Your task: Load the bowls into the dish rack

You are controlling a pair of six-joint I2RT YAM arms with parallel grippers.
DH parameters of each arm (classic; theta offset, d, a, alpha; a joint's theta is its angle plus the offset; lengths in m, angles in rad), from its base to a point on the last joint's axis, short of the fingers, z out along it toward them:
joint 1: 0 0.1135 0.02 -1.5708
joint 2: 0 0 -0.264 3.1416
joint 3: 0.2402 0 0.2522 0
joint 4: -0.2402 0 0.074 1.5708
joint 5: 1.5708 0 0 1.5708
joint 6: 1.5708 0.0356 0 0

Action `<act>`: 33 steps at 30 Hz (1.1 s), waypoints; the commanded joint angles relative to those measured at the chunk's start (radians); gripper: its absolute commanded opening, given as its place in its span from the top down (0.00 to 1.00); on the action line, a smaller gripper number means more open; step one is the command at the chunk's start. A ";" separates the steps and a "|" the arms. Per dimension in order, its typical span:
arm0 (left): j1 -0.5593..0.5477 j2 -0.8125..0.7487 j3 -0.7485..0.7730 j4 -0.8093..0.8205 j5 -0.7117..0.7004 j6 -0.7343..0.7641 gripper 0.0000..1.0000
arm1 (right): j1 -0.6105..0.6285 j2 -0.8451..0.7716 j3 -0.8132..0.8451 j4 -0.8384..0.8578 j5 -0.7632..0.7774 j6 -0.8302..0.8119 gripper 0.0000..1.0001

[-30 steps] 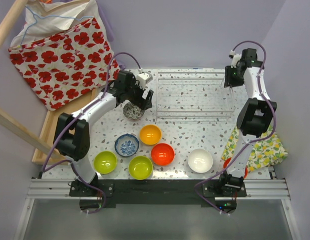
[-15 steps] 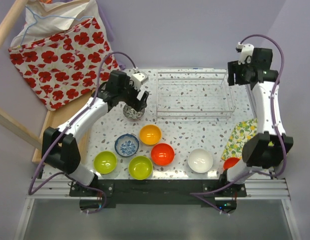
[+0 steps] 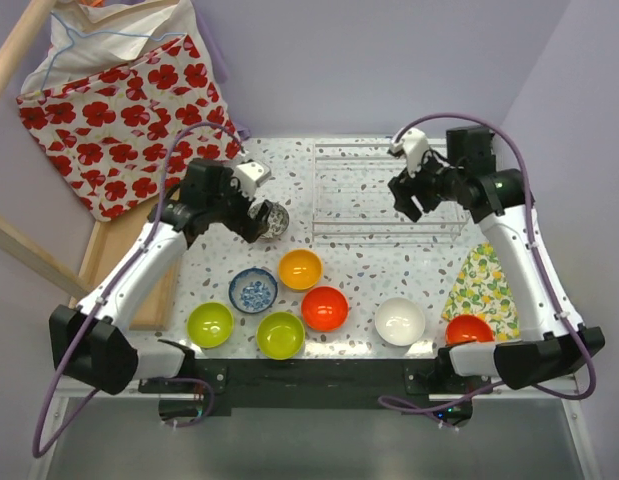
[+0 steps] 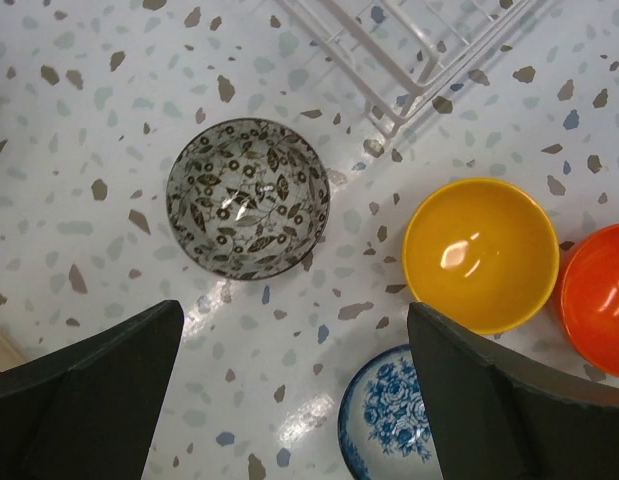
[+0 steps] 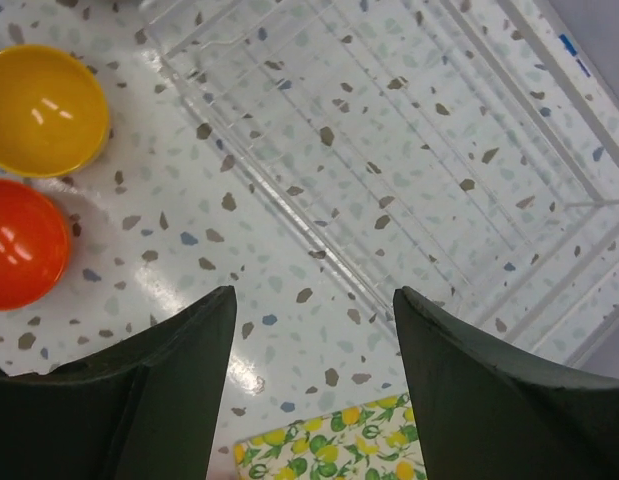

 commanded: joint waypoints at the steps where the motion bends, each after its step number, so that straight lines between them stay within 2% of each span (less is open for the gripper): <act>1: 0.091 -0.080 -0.020 -0.115 0.029 0.054 0.06 | 0.180 -0.022 -0.021 -0.028 0.072 -0.091 0.33; 2: 0.102 -0.079 -0.010 -0.190 0.033 0.070 0.06 | 0.206 -0.021 -0.015 -0.017 0.084 -0.092 0.32; 4: 0.147 -0.128 -0.014 -0.235 0.041 0.067 0.07 | 0.283 0.016 0.017 0.001 0.106 -0.061 0.33; 8: 0.165 -0.295 -0.084 -0.234 -0.048 0.045 0.06 | 0.384 0.115 0.103 0.055 0.126 0.002 0.34; 10: 0.176 -0.377 -0.104 -0.261 -0.085 0.037 0.07 | 0.438 0.168 0.133 0.133 0.164 0.049 0.33; 12: 0.234 -0.420 -0.106 -0.264 -0.111 0.030 0.09 | 0.491 0.279 0.192 0.165 0.201 0.074 0.33; 13: 0.245 -0.461 -0.100 -0.269 -0.123 0.030 0.08 | 0.509 0.332 0.275 0.164 0.215 0.076 0.32; 17: 0.251 -0.544 -0.068 -0.287 -0.180 -0.013 0.07 | 0.547 0.610 0.500 0.112 0.201 0.060 0.34; 19: 0.262 -0.581 -0.054 -0.292 -0.195 -0.050 0.09 | 0.556 0.688 0.607 0.092 0.207 0.066 0.35; 21: 0.285 -0.631 -0.046 -0.268 -0.269 -0.085 0.09 | 0.559 0.761 0.637 0.098 0.218 0.088 0.35; 25: 0.323 -0.643 0.001 -0.266 -0.297 -0.107 0.08 | 0.572 0.829 0.646 0.128 0.216 0.094 0.35; 33: 0.400 -0.596 -0.011 -0.261 -0.266 -0.116 0.08 | 0.604 0.955 0.709 0.153 0.183 0.106 0.36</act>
